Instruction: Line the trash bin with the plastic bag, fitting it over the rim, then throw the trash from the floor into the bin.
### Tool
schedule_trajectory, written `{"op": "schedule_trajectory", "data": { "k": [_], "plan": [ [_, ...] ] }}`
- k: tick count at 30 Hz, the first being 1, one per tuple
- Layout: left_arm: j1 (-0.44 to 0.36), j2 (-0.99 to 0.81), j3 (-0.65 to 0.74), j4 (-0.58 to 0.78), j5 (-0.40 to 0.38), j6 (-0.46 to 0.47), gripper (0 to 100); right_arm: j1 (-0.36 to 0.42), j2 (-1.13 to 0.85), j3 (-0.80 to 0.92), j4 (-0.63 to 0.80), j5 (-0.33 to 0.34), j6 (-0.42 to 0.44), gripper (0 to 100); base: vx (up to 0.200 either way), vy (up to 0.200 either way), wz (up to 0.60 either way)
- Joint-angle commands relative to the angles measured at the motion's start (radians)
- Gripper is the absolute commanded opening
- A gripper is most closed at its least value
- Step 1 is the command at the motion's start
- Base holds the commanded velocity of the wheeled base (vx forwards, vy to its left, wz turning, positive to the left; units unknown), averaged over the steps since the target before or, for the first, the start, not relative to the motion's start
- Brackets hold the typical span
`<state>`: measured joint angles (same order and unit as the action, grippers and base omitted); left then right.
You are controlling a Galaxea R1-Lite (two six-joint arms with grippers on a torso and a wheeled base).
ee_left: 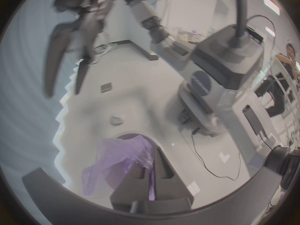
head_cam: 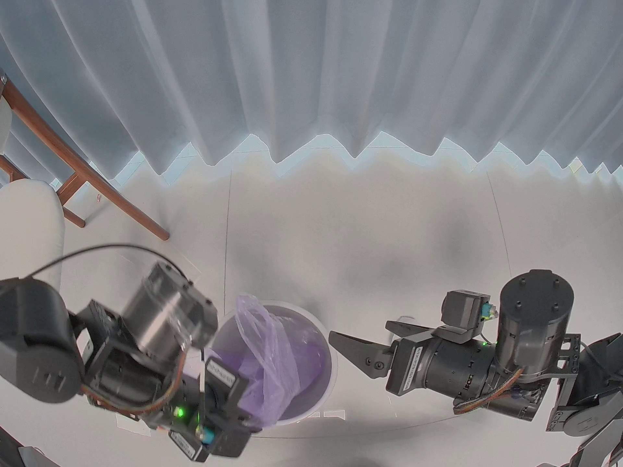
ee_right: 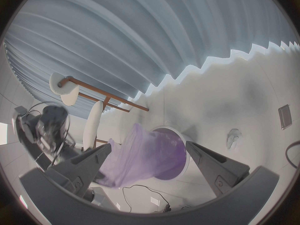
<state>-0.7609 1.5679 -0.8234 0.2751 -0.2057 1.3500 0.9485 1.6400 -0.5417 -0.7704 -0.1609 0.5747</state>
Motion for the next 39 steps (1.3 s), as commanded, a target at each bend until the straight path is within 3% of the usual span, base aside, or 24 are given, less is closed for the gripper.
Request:
{"op": "schedule_trajectory", "data": {
  "k": [1, 8, 12, 17, 39],
  "plan": [
    [-0.153, -0.048, 0.136, -0.008, 0.068, 0.006, 0, -0.008, 0.075, -0.041, 0.000, 0.001, 0.002, 100, 0.000, 0.000, 0.00],
    [-0.150, -0.097, 0.280, -0.079, 0.134, -0.008, 0, -0.031, 0.107, -0.026, 0.000, 0.000, -0.001, 100, 0.000, 0.000, 0.00],
    [-0.150, -0.132, 0.323, -0.083, 0.167, -0.078, 0, -0.034, 0.116, 0.005, 0.002, 0.000, -0.004, 100, 0.000, 0.000, 0.00],
    [-0.150, -0.177, 0.326, -0.082, 0.203, -0.106, 0, -0.025, 0.156, 0.037, -0.001, 0.001, -0.009, 100, 0.000, 0.000, 0.00],
    [-0.153, -0.170, 0.316, -0.093, 0.220, -0.143, 0, 0.046, 0.196, 0.028, -0.012, 0.000, -0.030, 100, 0.000, 0.000, 0.00]
  ]
}}
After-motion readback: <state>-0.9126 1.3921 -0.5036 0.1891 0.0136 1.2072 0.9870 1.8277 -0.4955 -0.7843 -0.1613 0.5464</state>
